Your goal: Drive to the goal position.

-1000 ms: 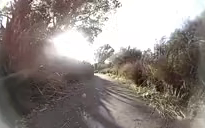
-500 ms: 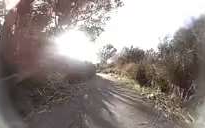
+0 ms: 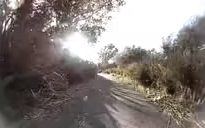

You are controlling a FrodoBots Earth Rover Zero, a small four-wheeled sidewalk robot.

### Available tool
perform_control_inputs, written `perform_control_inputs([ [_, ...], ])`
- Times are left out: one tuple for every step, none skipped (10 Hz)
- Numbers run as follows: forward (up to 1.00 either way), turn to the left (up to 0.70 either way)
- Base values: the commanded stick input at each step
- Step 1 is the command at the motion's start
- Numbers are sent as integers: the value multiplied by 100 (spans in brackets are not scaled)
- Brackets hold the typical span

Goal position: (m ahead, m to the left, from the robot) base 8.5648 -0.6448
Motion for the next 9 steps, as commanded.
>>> perform_control_inputs([
  [50,1],
  [50,1],
  [50,1],
  [50,1],
  [50,1],
  [50,1],
  [50,1],
  [50,1],
  [50,1],
])
